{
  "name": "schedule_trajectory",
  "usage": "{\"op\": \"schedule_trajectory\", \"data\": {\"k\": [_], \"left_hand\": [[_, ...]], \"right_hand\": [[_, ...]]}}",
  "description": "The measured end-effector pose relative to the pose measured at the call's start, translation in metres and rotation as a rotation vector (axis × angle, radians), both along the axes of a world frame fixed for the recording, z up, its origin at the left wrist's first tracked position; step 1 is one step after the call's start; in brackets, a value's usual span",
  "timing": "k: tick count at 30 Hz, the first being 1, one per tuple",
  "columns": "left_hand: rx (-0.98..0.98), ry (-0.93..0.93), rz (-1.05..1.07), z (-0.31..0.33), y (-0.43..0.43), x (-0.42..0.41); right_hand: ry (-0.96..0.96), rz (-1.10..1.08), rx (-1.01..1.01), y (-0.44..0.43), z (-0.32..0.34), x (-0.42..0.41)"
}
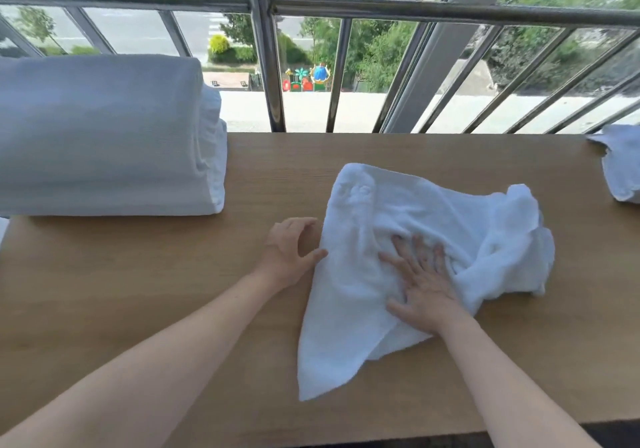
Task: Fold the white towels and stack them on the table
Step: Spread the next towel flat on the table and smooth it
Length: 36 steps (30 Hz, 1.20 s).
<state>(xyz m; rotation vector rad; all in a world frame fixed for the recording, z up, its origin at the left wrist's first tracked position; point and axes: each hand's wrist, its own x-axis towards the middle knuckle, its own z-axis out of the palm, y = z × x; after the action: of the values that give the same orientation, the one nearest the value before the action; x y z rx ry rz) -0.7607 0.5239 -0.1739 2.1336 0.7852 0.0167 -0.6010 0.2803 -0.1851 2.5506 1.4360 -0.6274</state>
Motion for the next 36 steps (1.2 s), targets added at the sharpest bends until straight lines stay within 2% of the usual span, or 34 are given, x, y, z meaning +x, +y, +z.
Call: {"op": "schedule_trajectory", "data": {"k": [3,6,9,11,16,20,24,28,33,36], "left_hand": [[-0.315,0.022,0.156,0.004,-0.011,0.019],[-0.451,0.049,0.223,0.003,-0.02,0.036],[-0.448,0.077,0.179,0.006,-0.023,0.046],[-0.516,0.026,0.183,0.005,-0.025,0.048],[-0.976,-0.119,0.185,0.009,-0.03,0.05],[-1.201,-0.012,0.151,0.013,-0.025,0.05],[-1.207,-0.002,0.148,0.012,-0.017,0.042],[-1.148,-0.083,0.208,0.01,-0.014,0.035],[-1.209,-0.154,0.243,0.009,-0.017,0.03],[-1.132,-0.169,0.261,0.007,-0.014,0.026]], "right_hand": [[0.069,-0.246,0.158,0.032,0.004,-0.017],[0.154,-0.502,0.312,0.057,-0.002,-0.055],[0.067,-0.541,0.252,0.056,-0.015,-0.082],[0.03,-0.547,0.202,0.046,-0.02,-0.089],[0.02,-0.541,0.169,0.029,-0.02,-0.084],[0.059,-0.545,0.204,0.029,-0.014,-0.084],[0.072,-0.542,0.198,0.028,-0.013,-0.084],[0.079,-0.533,0.185,0.027,-0.013,-0.084],[0.061,-0.518,0.159,0.026,-0.015,-0.084],[0.048,-0.508,0.142,0.025,-0.017,-0.082]]}}
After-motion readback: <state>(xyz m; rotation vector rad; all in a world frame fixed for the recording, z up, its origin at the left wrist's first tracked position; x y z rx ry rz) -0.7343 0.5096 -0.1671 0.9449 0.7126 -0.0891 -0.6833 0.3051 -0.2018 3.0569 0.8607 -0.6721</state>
